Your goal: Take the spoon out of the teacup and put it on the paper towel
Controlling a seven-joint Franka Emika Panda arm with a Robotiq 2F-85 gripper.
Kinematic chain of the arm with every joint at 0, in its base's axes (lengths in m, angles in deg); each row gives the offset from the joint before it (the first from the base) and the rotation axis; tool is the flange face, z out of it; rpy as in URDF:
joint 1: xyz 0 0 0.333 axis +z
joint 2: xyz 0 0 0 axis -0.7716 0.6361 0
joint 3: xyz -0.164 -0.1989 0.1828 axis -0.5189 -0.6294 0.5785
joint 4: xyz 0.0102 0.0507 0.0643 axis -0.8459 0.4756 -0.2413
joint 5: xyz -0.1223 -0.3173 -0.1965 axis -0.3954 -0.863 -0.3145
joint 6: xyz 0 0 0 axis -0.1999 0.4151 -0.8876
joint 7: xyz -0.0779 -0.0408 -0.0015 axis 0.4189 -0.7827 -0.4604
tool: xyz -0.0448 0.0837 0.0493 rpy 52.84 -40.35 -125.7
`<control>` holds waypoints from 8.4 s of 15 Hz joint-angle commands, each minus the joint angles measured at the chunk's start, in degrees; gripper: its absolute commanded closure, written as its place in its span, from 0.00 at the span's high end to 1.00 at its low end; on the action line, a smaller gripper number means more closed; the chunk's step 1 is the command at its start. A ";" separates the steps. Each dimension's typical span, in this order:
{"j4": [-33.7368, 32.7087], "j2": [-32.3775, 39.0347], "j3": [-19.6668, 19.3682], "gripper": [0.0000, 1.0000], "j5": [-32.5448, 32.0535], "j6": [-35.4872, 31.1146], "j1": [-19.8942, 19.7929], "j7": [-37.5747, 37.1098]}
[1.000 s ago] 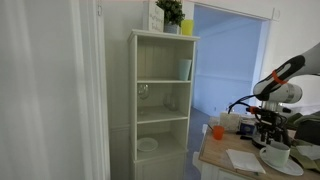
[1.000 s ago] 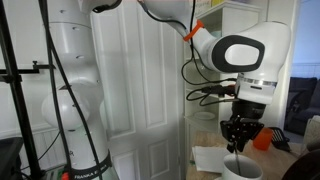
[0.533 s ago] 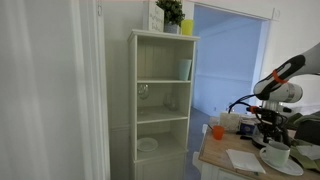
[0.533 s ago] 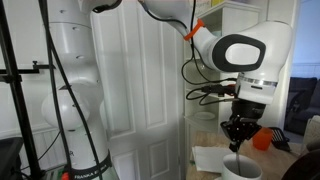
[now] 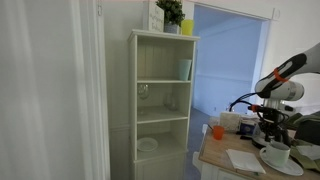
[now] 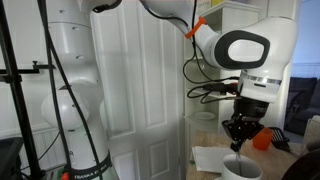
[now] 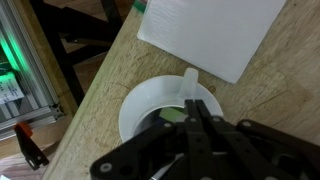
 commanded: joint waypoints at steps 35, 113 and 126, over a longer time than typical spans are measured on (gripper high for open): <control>-17.81 0.73 9.54 0.01 6.65 36.56 5.80 3.27; -58.96 50.11 6.95 0.82 16.71 47.52 3.26 -3.44; -53.59 44.94 6.87 1.00 15.77 36.20 4.67 -3.64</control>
